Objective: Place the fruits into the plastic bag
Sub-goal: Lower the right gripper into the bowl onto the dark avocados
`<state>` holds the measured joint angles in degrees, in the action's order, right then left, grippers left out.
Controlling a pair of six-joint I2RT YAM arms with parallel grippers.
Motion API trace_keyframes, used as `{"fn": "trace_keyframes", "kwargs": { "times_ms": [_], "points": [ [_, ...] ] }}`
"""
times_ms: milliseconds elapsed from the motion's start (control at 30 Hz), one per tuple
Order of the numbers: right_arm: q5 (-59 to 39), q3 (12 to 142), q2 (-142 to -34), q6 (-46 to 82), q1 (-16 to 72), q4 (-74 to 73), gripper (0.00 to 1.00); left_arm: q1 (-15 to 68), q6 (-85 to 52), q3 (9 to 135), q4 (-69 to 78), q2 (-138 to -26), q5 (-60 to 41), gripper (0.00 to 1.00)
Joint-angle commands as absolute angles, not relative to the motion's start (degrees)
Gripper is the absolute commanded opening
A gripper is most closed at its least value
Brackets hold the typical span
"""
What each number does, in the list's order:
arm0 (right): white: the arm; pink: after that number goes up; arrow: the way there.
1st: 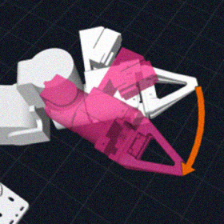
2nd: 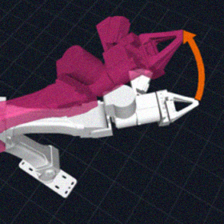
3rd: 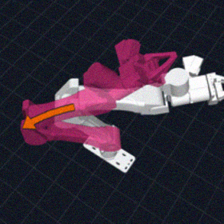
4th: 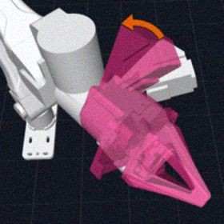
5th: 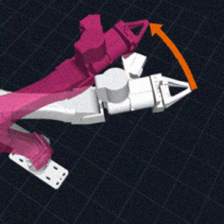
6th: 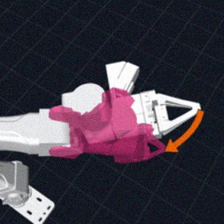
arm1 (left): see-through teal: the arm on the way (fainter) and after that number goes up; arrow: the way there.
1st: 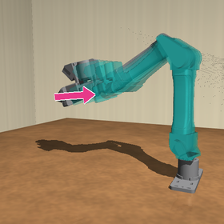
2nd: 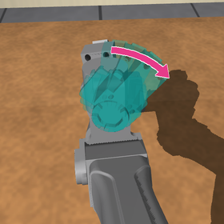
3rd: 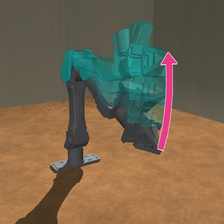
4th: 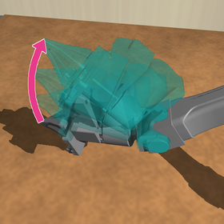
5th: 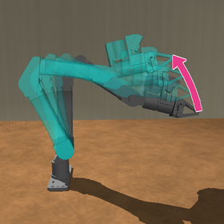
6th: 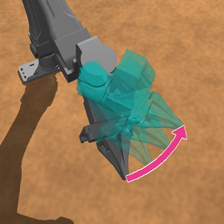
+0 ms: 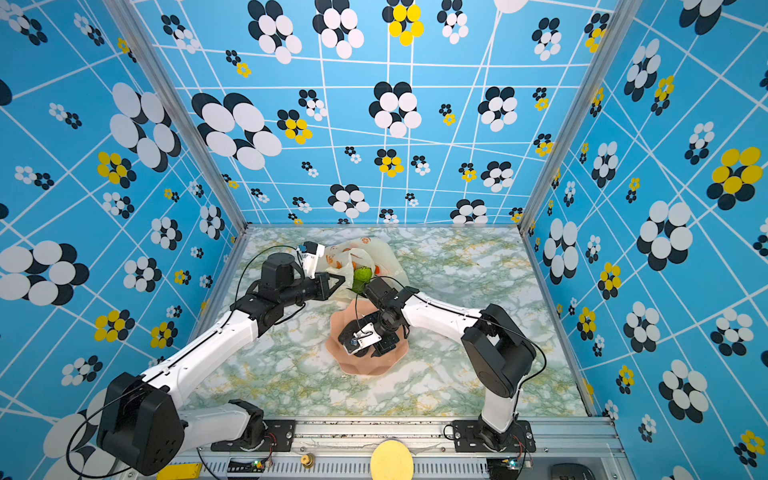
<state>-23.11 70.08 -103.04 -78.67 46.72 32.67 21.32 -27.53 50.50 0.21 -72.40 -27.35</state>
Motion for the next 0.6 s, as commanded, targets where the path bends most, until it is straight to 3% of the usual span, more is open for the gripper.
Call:
{"fn": "trace_keyframes", "kwargs": {
  "times_ms": [0, 567],
  "points": [
    [-22.04, 72.00, -105.00, -79.62, 47.27, 34.77, 0.73, 20.50, -28.04, 49.24, 0.70, -70.86, -26.98, 0.00],
    [-20.57, 75.40, -110.98, -80.68, 47.37, 36.63, 0.69, 18.75, -28.76, 48.42, 0.22, -69.54, -27.86, 0.00]
  ]
}}
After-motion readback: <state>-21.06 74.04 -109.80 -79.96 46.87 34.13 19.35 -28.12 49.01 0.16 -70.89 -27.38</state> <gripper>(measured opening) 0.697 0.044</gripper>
